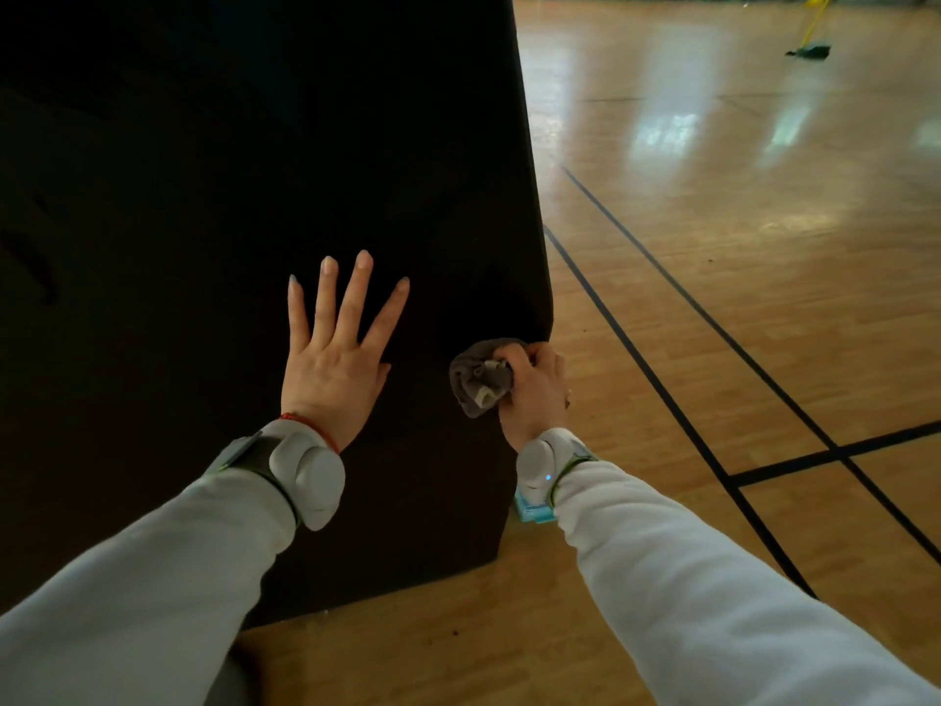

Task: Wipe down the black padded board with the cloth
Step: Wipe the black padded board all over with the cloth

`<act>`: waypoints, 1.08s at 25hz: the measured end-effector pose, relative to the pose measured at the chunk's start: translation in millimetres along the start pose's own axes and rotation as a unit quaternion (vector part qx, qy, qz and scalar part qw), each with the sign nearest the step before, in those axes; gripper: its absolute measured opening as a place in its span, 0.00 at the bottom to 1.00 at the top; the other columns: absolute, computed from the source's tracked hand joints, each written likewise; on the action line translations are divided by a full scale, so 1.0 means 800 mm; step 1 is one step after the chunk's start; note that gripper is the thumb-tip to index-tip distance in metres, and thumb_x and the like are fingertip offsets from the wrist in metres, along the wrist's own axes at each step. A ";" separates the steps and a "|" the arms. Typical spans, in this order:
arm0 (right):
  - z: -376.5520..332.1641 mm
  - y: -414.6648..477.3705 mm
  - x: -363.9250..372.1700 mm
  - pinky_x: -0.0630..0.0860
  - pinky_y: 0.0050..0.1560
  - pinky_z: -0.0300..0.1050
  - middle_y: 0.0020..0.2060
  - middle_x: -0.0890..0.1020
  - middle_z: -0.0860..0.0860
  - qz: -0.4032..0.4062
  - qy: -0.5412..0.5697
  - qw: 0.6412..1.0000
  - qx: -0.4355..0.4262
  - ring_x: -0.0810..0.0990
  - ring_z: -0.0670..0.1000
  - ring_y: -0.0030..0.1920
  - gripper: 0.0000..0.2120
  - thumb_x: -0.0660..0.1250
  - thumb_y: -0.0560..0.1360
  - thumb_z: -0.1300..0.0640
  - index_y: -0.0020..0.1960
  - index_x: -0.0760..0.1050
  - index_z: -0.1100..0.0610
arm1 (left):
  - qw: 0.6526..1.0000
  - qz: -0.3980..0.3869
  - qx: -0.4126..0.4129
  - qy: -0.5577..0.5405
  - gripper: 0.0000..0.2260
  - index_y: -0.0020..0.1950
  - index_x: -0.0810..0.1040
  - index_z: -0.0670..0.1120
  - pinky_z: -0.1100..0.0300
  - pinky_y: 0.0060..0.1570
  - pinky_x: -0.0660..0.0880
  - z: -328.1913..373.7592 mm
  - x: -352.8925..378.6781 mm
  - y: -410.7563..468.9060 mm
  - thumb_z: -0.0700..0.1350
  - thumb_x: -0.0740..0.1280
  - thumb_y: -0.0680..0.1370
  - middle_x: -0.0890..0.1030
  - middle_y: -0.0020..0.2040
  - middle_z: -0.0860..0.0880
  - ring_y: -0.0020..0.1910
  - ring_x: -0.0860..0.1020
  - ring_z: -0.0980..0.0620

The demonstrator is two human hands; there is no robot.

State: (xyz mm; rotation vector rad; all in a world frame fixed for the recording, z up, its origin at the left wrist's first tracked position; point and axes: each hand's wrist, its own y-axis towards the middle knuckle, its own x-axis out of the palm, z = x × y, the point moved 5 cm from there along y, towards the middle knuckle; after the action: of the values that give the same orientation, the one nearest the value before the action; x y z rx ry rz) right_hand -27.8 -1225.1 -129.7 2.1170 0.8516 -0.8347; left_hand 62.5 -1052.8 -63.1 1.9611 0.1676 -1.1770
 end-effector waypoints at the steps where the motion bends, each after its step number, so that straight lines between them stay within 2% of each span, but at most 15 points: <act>1: -0.008 0.004 -0.019 0.71 0.57 0.59 0.55 0.70 0.59 0.045 0.028 0.999 -0.011 0.68 0.60 0.57 0.18 0.66 0.68 0.68 0.56 0.72 0.55 | 1.000 -0.003 0.000 0.002 0.48 0.76 0.50 0.51 0.45 0.69 0.30 -0.001 -0.001 0.001 0.44 0.77 0.66 0.46 0.76 0.43 0.73 0.41 0.41; 4: -0.038 0.022 -0.075 0.72 0.52 0.53 0.51 0.71 0.59 0.222 0.095 0.968 -0.063 0.69 0.56 0.52 0.24 0.68 0.64 0.71 0.55 0.70 0.53 | 1.000 -0.010 0.001 0.007 0.49 0.76 0.50 0.51 0.46 0.69 0.30 -0.002 0.001 0.001 0.44 0.78 0.64 0.46 0.76 0.43 0.73 0.40 0.42; 6: -0.052 0.034 -0.080 0.70 0.52 0.55 0.50 0.72 0.60 0.238 0.058 0.966 -0.081 0.70 0.58 0.52 0.26 0.70 0.63 0.70 0.55 0.69 0.51 | 1.000 -0.008 0.004 0.008 0.49 0.76 0.49 0.51 0.46 0.69 0.30 -0.003 0.002 0.001 0.45 0.77 0.64 0.46 0.76 0.43 0.73 0.39 0.43; 9: -0.038 0.030 -0.042 0.70 0.54 0.62 0.51 0.73 0.60 0.160 0.008 0.985 -0.061 0.71 0.63 0.54 0.25 0.72 0.61 0.68 0.53 0.70 0.51 | 1.000 0.000 0.005 0.006 0.48 0.76 0.50 0.51 0.45 0.69 0.31 -0.007 0.003 0.002 0.44 0.77 0.65 0.47 0.76 0.43 0.73 0.39 0.43; 11: -0.010 0.011 -0.004 0.71 0.53 0.65 0.52 0.73 0.60 0.094 0.004 0.996 -0.005 0.70 0.64 0.55 0.20 0.70 0.64 0.67 0.53 0.72 0.53 | 1.000 0.005 0.009 0.005 0.48 0.76 0.51 0.51 0.45 0.69 0.32 -0.006 0.005 0.002 0.44 0.77 0.65 0.47 0.76 0.43 0.73 0.40 0.42; 13: 0.013 -0.001 0.025 0.72 0.53 0.63 0.52 0.73 0.60 0.045 -0.004 0.998 0.036 0.69 0.63 0.55 0.17 0.68 0.67 0.65 0.52 0.70 0.52 | 1.000 0.006 0.010 0.009 0.48 0.76 0.50 0.51 0.44 0.69 0.32 -0.005 0.009 0.003 0.45 0.77 0.65 0.47 0.76 0.43 0.73 0.42 0.39; 16: 0.041 -0.010 0.052 0.71 0.57 0.56 0.58 0.71 0.58 -0.103 -0.014 0.988 0.115 0.69 0.60 0.58 0.15 0.65 0.71 0.59 0.57 0.71 0.52 | 1.000 0.000 0.010 0.014 0.48 0.76 0.48 0.51 0.45 0.68 0.30 -0.004 0.009 0.005 0.46 0.77 0.66 0.45 0.75 0.43 0.73 0.41 0.40; 17: 0.041 -0.013 0.048 0.73 0.55 0.55 0.58 0.72 0.59 -0.105 -0.023 0.987 0.118 0.72 0.59 0.56 0.13 0.64 0.72 0.57 0.56 0.71 0.53 | 1.000 -0.003 0.009 0.016 0.49 0.76 0.47 0.51 0.45 0.68 0.30 -0.006 0.009 0.005 0.46 0.76 0.66 0.45 0.75 0.43 0.73 0.39 0.41; 19: 0.031 -0.013 0.023 0.74 0.49 0.51 0.54 0.73 0.59 -0.002 0.038 0.994 0.102 0.74 0.57 0.51 0.11 0.66 0.71 0.59 0.52 0.71 0.56 | 1.000 -0.004 0.008 0.022 0.49 0.76 0.46 0.51 0.45 0.68 0.29 -0.007 0.010 0.005 0.46 0.76 0.66 0.45 0.76 0.44 0.72 0.37 0.43; 22: -0.030 0.006 -0.030 0.71 0.49 0.46 0.51 0.71 0.58 0.162 0.111 0.979 -0.054 0.71 0.56 0.52 0.20 0.69 0.67 0.66 0.55 0.69 0.53 | 1.000 -0.003 0.010 0.019 0.48 0.76 0.46 0.52 0.45 0.69 0.29 -0.010 0.016 0.004 0.45 0.76 0.66 0.45 0.76 0.44 0.72 0.32 0.44; 23: -0.046 0.017 -0.043 0.70 0.50 0.47 0.51 0.71 0.58 0.200 0.110 0.971 -0.077 0.70 0.55 0.52 0.22 0.69 0.66 0.67 0.55 0.68 0.52 | 1.000 -0.005 0.009 0.020 0.48 0.76 0.46 0.52 0.45 0.69 0.28 -0.011 0.018 0.003 0.45 0.76 0.67 0.45 0.76 0.44 0.72 0.31 0.44; 25: -0.053 0.029 -0.041 0.70 0.51 0.51 0.51 0.70 0.57 0.226 0.070 0.966 -0.102 0.68 0.54 0.53 0.24 0.69 0.64 0.67 0.55 0.68 0.50 | 1.000 -0.010 0.010 0.021 0.48 0.76 0.45 0.52 0.46 0.68 0.27 -0.012 0.020 0.004 0.45 0.75 0.67 0.44 0.76 0.44 0.72 0.30 0.45; 27: -0.045 0.021 -0.013 0.71 0.53 0.58 0.52 0.66 0.53 0.184 0.028 0.976 -0.114 0.66 0.55 0.53 0.25 0.71 0.62 0.66 0.54 0.68 0.49 | 1.000 -0.012 0.012 0.022 0.49 0.76 0.44 0.52 0.46 0.68 0.27 -0.013 0.022 0.005 0.46 0.75 0.67 0.44 0.76 0.45 0.72 0.30 0.45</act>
State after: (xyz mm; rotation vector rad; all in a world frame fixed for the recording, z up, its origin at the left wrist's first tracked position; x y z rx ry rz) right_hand -10.3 -1209.7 -95.7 2.0147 0.5272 -0.4625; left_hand 81.0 -1053.4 -72.3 2.0132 0.2016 -1.1562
